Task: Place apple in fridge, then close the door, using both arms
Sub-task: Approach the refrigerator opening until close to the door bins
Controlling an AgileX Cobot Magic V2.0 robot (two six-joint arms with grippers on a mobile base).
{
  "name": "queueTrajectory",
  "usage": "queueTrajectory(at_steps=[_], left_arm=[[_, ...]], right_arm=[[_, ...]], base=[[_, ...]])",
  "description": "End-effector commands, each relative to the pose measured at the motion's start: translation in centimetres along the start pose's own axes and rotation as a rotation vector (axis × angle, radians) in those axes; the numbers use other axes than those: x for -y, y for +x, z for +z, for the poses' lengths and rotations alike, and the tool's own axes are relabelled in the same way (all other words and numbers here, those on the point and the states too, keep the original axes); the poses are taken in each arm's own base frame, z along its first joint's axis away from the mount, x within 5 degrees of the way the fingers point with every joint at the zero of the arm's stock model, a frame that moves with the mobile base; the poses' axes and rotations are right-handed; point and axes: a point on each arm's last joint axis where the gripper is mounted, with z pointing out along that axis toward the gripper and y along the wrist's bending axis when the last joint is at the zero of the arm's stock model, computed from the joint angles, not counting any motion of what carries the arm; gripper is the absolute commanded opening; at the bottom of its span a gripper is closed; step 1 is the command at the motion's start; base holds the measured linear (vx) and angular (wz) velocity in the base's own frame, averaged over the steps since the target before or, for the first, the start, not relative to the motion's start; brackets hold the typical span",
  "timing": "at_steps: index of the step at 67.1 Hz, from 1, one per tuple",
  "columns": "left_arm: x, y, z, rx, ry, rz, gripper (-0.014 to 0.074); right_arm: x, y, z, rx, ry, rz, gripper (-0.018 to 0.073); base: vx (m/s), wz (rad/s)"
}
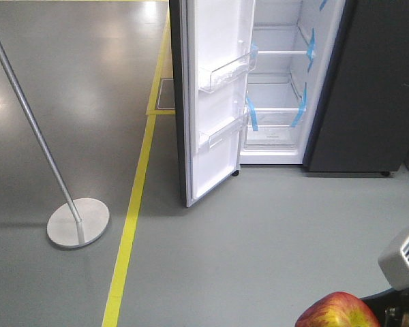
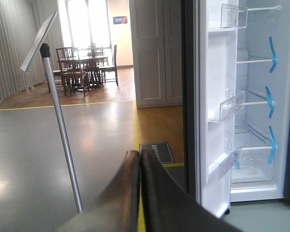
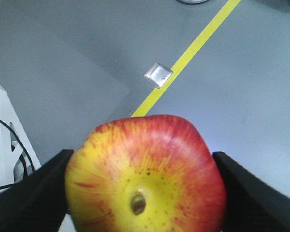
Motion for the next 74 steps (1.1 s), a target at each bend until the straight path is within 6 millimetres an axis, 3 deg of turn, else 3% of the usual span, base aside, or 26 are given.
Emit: queueTrajectory(at_steps=[1,74], left_arm=[[0.05,-1.29,-0.21,0.102,0.007,-0.016,-0.0006],[0.05,-1.29,-0.21,0.102,0.007,-0.016,-0.0006]], right_arm=[[-0.34,-1.04,-0.60,0.075,-0.010,-0.001,0.0412],[-0.34,-1.04,-0.60,0.075,-0.010,-0.001,0.0412]], base=[[0.18,0.01],[0.15,-0.02]])
